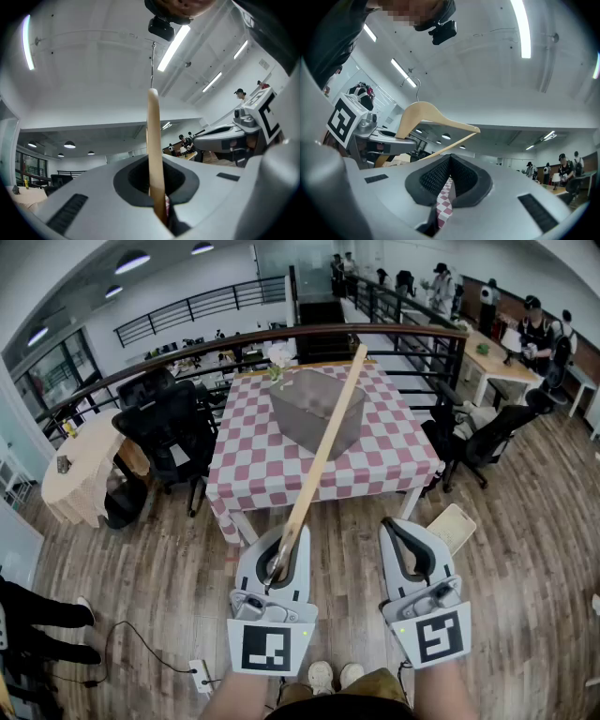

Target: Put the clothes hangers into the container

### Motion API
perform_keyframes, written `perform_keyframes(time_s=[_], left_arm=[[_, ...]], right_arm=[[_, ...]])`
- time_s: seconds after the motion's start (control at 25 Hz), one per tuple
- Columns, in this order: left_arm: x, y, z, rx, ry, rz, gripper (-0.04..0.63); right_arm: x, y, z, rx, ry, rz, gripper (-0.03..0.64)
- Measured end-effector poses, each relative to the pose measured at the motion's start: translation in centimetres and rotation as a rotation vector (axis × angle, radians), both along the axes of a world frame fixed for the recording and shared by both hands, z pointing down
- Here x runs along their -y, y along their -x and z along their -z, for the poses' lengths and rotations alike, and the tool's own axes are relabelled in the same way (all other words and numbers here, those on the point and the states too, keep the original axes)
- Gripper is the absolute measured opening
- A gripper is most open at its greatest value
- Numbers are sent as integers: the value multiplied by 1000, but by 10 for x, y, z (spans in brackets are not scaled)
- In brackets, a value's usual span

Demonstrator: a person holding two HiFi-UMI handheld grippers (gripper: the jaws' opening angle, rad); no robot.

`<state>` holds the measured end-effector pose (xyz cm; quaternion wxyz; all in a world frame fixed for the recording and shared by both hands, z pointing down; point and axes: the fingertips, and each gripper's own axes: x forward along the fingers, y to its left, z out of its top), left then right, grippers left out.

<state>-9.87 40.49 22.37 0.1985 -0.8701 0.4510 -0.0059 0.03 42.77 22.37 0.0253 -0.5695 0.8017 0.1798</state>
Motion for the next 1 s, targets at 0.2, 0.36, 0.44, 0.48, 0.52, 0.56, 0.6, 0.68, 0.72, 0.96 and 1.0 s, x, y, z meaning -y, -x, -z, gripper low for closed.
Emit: perform_keyframes(time_s=[0.2,0.36,0.44,0.48,0.52,0.56,0.6,0.68,0.72,0.96,1.0], left_arm=[[6,1,1,-84,40,16,8],[12,-12,3,-63,28,24,8],[16,-20,2,-61,28,31,8],[19,-23,1,-62,29,37,8],[21,-26,1,-61,29,42,8],[22,-29,0,-58,27,47,8],[23,-33,-2,-56,25,51,8],[25,-40,-4,-44,20,55,8],[26,-44,-4,-47,20,58,8],[29,-53,-3,-58,22,81,8],[29,-53,-3,-61,22,84,8]], right_arm=[[2,-2,1,-2,-1,13,32],[11,-12,5,-3,-1,32,32],[15,-18,4,-7,-4,40,32],[17,-22,3,-9,-7,45,32],[19,-25,2,-7,-7,49,32],[21,-29,0,-3,-4,53,32],[23,-33,-3,2,1,57,32],[27,-41,-9,8,13,62,32],[30,-45,-10,9,15,63,32],[32,-55,-9,21,-3,85,33],[32,-56,-9,23,-5,90,34]])
